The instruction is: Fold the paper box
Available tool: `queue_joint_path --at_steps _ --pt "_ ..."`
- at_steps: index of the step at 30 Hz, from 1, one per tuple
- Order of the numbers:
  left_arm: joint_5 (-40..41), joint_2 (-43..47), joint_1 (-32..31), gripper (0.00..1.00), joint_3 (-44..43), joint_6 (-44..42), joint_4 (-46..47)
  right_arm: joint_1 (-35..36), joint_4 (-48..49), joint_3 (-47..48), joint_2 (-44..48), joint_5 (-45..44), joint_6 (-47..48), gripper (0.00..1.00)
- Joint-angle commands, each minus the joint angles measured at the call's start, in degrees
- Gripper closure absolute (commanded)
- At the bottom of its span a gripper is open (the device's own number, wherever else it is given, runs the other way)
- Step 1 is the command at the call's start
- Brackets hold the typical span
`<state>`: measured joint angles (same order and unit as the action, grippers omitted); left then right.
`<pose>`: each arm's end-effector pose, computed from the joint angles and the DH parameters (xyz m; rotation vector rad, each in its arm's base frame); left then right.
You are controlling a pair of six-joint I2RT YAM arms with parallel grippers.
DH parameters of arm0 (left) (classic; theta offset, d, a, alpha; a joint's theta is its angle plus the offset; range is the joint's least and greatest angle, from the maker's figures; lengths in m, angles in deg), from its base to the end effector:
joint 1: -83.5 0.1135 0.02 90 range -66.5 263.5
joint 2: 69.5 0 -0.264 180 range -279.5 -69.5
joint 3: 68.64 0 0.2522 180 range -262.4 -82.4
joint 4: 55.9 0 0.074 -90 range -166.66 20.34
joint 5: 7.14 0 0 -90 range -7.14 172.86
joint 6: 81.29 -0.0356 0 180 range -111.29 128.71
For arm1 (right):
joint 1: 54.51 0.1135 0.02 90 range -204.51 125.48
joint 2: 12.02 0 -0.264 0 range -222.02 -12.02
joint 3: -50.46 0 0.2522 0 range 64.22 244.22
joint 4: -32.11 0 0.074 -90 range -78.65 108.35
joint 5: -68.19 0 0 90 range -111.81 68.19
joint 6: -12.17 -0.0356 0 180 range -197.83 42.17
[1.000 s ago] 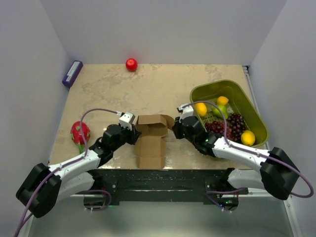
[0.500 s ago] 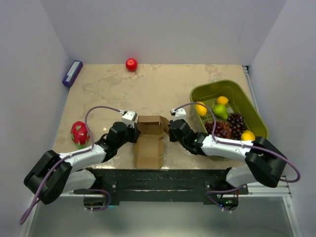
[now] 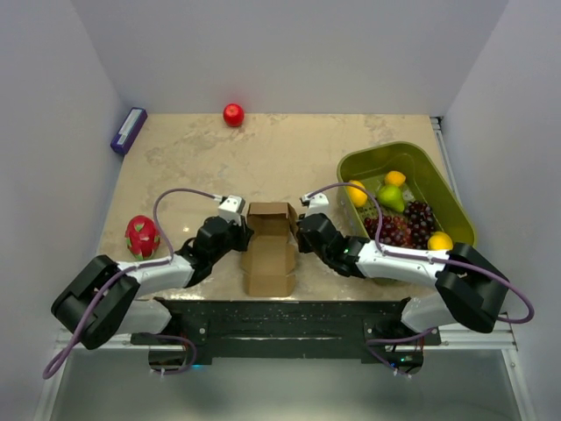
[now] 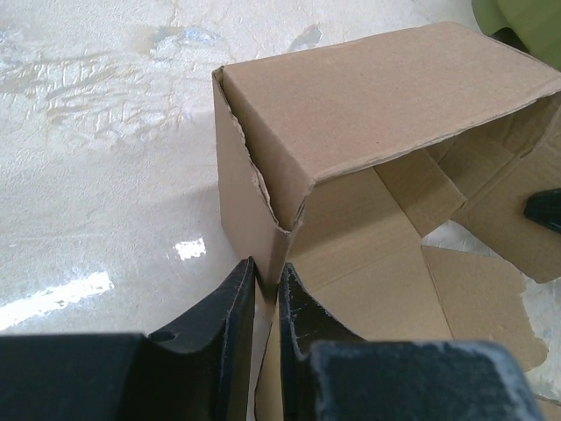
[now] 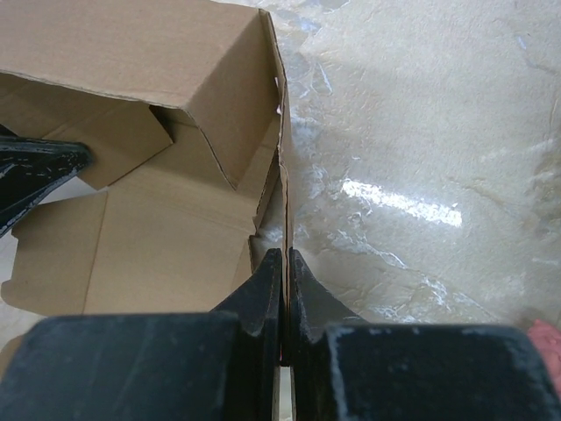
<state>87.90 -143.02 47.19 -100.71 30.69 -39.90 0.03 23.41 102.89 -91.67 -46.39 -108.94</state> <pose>0.1896 -0.1354 0.1527 0.1998 2.0482 -0.5537 0.1762 0.2219 0.1954 -0.2022 2.1511 0.4019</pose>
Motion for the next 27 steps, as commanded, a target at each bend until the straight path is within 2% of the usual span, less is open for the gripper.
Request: queue_joint_path --at_steps 1,4,5,7,8,11,15,20,27 --pt "3.2 -0.7 -1.6 1.0 0.2 1.6 6.5 0.7 1.5 2.3 0.1 -1.0 -1.2 0.96" --pt "7.2 -1.5 -3.5 1.0 0.1 0.4 5.8 0.7 -0.2 3.1 0.6 -2.2 -2.4 0.86" --pt "8.0 -1.7 -4.1 1.0 0.3 -0.6 5.7 0.7 -2.2 3.3 1.0 -3.0 -2.8 0.73" --pt "10.2 -2.5 -5.8 1.0 0.5 -1.7 5.7 0.7 -4.5 4.3 2.8 -4.7 -3.8 0.55" --pt "11.0 -2.8 -6.3 1.0 0.6 -2.4 5.6 0.7 -6.8 4.6 3.8 -6.0 -3.9 0.41" --pt "12.7 -3.6 -7.4 1.0 1.0 -2.8 5.5 0.7 -10.3 5.3 8.0 -9.1 -4.1 0.27" --pt "15.9 -4.1 -9.1 1.0 1.3 -3.1 5.7 0.7 -12.9 6.0 13.0 -11.4 -4.8 0.25" --pt "17.8 -4.7 -10.4 1.0 1.8 -3.6 7.1 0.7 -8.7 7.0 14.6 -9.8 -3.8 0.25" --pt "16.2 -4.1 -10.6 1.0 4.0 -4.0 10.3 0.7 -1.5 12.2 6.3 -5.9 -2.6 0.34"
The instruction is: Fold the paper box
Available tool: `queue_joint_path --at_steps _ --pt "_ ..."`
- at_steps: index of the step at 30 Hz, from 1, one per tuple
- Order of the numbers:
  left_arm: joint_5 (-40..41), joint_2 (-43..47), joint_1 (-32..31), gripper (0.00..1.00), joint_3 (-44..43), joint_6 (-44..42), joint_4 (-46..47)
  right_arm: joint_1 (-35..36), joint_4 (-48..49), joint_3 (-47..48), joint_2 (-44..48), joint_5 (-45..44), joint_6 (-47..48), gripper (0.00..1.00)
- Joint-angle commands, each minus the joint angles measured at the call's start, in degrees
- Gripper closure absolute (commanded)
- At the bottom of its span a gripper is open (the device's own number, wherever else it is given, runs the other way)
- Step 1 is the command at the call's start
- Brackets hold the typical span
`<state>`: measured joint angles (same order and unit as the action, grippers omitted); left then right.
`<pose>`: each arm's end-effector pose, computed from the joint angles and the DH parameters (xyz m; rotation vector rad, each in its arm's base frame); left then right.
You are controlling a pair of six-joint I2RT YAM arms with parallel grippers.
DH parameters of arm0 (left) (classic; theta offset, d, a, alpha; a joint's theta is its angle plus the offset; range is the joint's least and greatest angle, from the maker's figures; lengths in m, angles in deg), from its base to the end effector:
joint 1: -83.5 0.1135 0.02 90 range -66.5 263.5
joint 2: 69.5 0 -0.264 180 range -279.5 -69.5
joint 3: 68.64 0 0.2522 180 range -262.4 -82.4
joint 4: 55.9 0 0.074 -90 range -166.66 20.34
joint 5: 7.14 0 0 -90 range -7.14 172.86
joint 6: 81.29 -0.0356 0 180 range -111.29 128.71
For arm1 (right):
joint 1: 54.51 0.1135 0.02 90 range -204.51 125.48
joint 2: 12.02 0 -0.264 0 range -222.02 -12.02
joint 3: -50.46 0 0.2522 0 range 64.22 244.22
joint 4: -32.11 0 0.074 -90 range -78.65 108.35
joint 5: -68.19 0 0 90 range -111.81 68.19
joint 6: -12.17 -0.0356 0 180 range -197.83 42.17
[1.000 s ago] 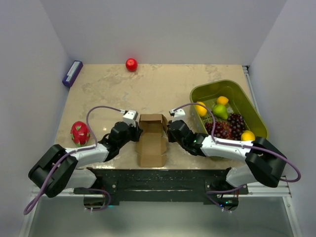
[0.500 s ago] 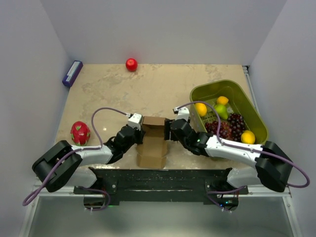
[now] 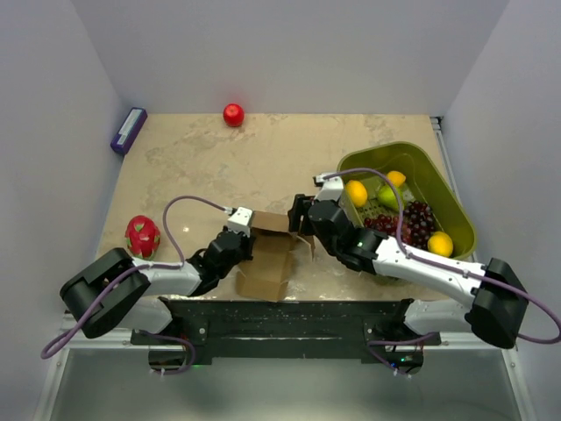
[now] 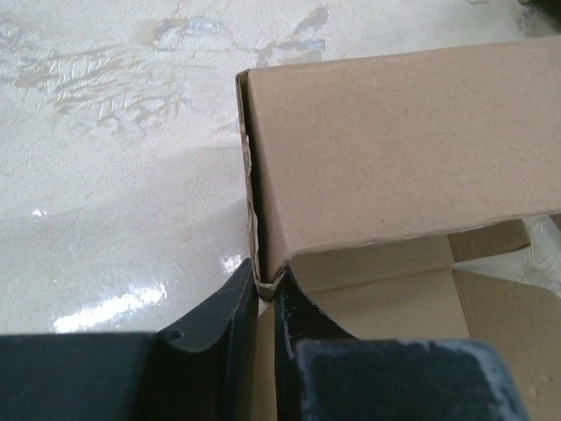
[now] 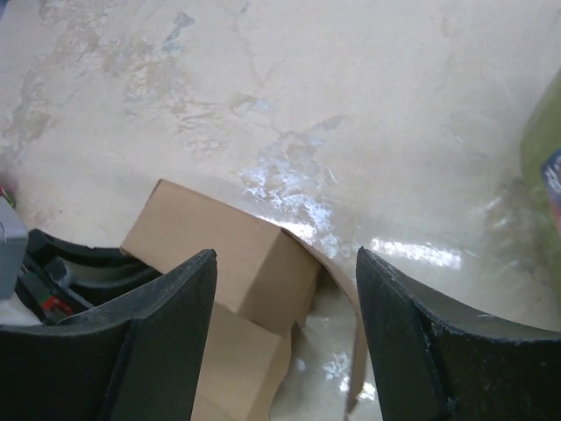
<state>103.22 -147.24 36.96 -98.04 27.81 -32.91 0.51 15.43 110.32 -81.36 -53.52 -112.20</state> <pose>0.1662 -0.1574 0.1371 0.2525 1.9882 -0.3825 0.1697 0.2099 0.2730 -0.0101 1.9840 0.4615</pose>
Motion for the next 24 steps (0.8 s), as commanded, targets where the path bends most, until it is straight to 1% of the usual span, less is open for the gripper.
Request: queue_joint_path --at_steps 1,7,12,16,24 --pt "0.8 0.2 -0.4 1.0 1.5 -1.0 3.3 0.3 7.4 5.2 -5.2 1.7 0.9 0.37" --pt "0.7 0.0 -0.4 1.0 1.4 -1.0 3.3 0.5 13.6 7.9 -11.4 8.4 0.8 0.48" --pt "0.5 0.1 -0.4 1.0 1.5 -1.1 3.6 1.8 16.7 8.7 -15.0 13.2 1.1 0.53" --pt "0.6 0.3 -0.4 1.0 1.5 -0.9 3.7 2.2 17.3 8.7 -17.8 14.8 0.8 0.58" --pt "0.5 1.1 -0.4 1.0 1.8 -0.5 4.6 2.4 16.0 6.4 -21.7 14.0 -1.0 0.6"
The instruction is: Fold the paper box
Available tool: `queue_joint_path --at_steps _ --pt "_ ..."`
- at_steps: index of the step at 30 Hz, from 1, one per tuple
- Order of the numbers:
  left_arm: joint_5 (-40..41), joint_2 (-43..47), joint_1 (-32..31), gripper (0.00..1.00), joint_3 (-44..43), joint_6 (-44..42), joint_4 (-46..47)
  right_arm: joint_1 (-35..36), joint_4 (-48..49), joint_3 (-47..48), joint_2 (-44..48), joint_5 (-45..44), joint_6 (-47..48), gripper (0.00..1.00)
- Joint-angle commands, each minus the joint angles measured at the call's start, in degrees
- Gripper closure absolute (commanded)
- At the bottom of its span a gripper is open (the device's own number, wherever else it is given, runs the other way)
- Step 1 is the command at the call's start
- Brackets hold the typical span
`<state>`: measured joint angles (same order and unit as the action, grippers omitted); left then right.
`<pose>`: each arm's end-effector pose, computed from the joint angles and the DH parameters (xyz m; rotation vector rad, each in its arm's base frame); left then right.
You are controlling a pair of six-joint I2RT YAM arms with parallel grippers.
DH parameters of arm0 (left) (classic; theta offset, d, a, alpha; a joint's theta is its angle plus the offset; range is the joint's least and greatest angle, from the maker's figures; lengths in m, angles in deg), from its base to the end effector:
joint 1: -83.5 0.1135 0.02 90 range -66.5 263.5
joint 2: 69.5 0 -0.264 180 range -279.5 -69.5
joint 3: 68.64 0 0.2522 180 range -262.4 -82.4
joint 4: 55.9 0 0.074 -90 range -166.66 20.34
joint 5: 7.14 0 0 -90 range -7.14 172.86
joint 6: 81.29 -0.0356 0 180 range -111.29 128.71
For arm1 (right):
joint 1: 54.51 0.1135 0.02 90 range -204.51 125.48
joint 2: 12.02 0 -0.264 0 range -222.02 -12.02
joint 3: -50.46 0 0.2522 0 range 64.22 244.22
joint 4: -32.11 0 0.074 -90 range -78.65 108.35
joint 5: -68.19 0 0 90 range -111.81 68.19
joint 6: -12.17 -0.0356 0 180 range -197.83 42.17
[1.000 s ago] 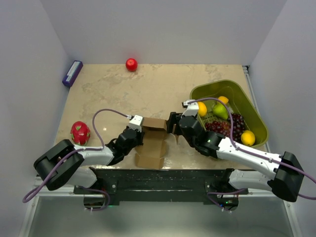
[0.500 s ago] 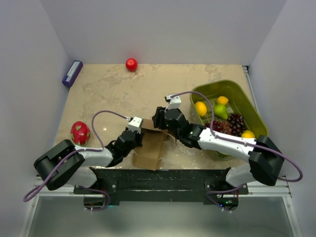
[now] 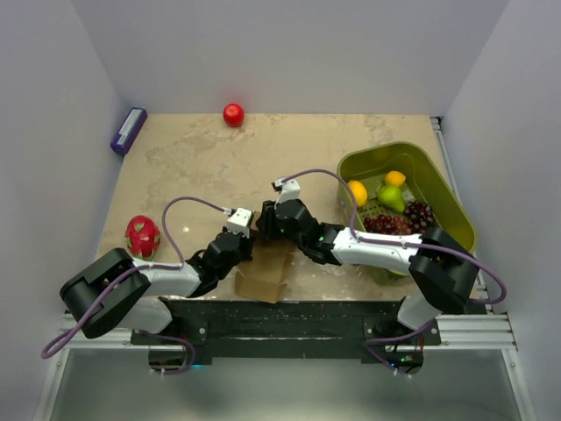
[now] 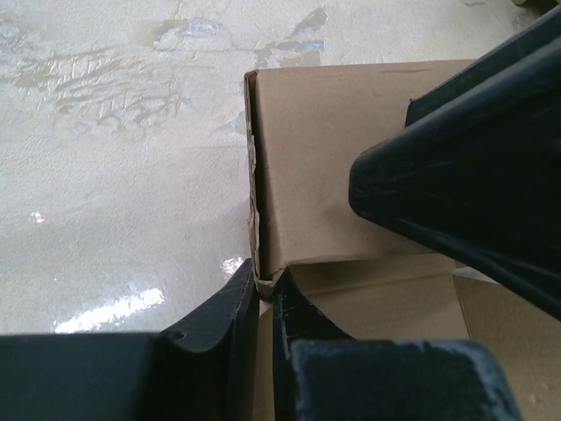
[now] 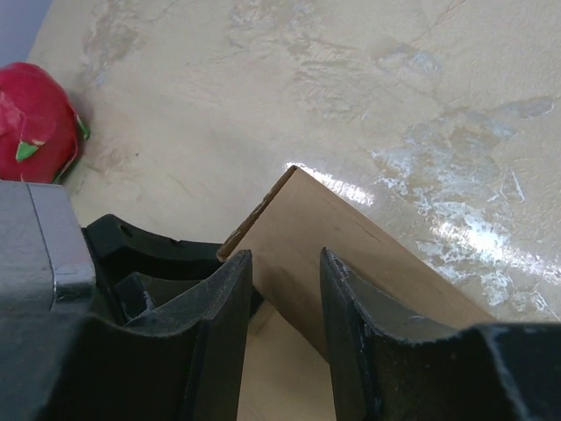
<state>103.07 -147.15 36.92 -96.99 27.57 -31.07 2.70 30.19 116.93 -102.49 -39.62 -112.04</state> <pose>0.1641 -0.1555 0.1357 0.2536 1.9747 -0.3915 0.1985 0.2880 0.2278 -0.2129 2.0604 0.6980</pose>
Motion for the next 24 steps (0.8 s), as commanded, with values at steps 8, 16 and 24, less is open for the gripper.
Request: queue_joint_path --at_steps 8,16,24 --pt "0.4 1.8 -0.4 0.89 1.8 -0.8 4.7 0.2 0.0 0.2 -0.5 -1.1 -1.3 0.6" --pt "0.0 0.0 -0.3 0.78 1.5 -2.1 8.3 0.2 -0.1 0.2 -0.8 -0.7 -1.6 0.6" --pt "0.4 -2.6 -0.3 0.69 1.4 -1.5 11.2 0.2 -0.1 0.0 -0.8 -0.7 -1.9 0.6"
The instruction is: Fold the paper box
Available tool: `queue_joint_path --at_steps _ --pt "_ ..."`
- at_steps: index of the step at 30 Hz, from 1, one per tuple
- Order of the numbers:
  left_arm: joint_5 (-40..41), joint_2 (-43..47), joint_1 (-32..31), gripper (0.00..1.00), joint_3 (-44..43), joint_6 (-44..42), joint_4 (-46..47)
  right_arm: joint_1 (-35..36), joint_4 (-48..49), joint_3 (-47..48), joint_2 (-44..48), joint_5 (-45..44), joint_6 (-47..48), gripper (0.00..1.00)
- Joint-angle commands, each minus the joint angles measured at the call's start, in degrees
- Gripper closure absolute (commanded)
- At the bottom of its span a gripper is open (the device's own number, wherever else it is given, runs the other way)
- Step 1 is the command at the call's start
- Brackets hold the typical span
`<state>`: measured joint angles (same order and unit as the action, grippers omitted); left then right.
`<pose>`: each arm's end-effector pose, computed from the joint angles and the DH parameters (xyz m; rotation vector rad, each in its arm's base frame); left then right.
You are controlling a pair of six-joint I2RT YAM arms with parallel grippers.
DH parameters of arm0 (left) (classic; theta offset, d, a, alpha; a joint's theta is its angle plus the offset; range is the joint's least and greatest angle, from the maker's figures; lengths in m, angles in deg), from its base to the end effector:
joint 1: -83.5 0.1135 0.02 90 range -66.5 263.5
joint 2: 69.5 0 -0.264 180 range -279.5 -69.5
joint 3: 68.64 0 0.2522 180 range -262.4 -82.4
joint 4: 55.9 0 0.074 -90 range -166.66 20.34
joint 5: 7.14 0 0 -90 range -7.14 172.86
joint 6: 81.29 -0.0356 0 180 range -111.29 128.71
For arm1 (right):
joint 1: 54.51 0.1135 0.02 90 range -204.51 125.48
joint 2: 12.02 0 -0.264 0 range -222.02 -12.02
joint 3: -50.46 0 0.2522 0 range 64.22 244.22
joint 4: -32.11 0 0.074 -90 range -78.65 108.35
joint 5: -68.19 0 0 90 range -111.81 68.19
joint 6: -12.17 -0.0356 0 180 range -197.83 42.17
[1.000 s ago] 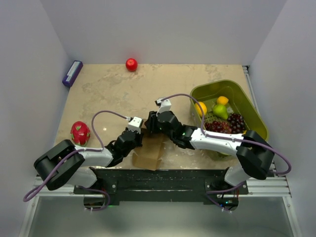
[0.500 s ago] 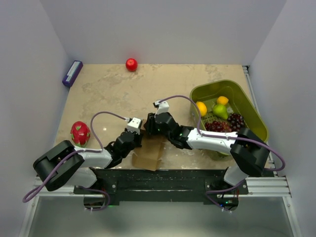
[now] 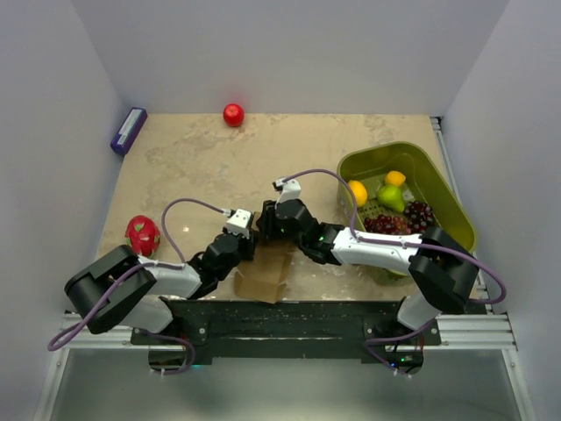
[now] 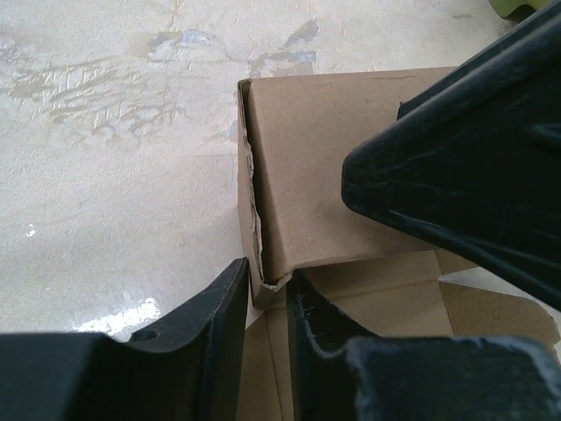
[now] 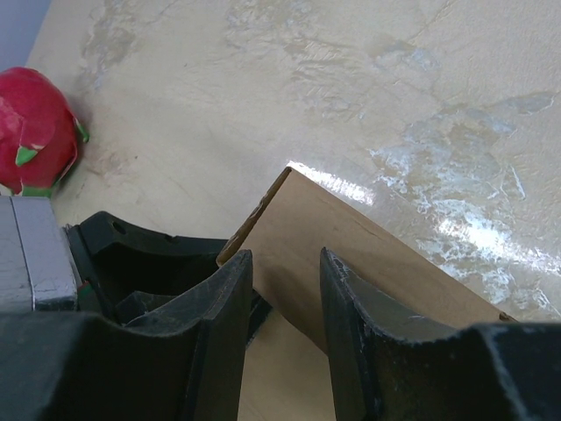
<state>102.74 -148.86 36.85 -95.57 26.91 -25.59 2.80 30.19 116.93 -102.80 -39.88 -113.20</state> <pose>0.1630 -0.1550 0.1326 0.2552 1.9384 -0.4134 0.1984 0.2887 0.2260 -0.1926 2.0684 0.7034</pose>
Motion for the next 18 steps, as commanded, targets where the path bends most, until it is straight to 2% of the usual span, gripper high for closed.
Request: queue_joint_path --at_steps 1,6,9,14,15,18 --pt "0.8 -0.9 -0.3 0.68 0.1 -0.9 6.2 0.1 -0.1 0.0 -0.4 -0.4 -0.7 0.6" --pt "0.5 -1.9 -0.3 0.59 0.5 -1.7 9.2 0.1 -0.1 -0.1 -0.4 -0.2 -0.9 0.6" --pt "0.2 -2.6 -0.3 0.59 0.7 -2.4 10.8 0.1 -0.1 -0.1 -0.3 -0.2 -0.9 0.6" --pt "0.3 -5.1 -0.2 0.75 1.7 -2.6 14.2 0.1 0.1 -0.3 -0.1 0.1 -1.1 0.59" --pt "0.4 -5.9 -0.2 0.82 1.8 -2.6 15.5 0.1 0.1 -0.4 0.0 0.3 -1.1 0.59" --pt "0.4 -7.7 -0.2 0.96 1.8 -2.9 17.7 0.1 -0.1 -0.3 0.3 0.6 -1.0 0.59"
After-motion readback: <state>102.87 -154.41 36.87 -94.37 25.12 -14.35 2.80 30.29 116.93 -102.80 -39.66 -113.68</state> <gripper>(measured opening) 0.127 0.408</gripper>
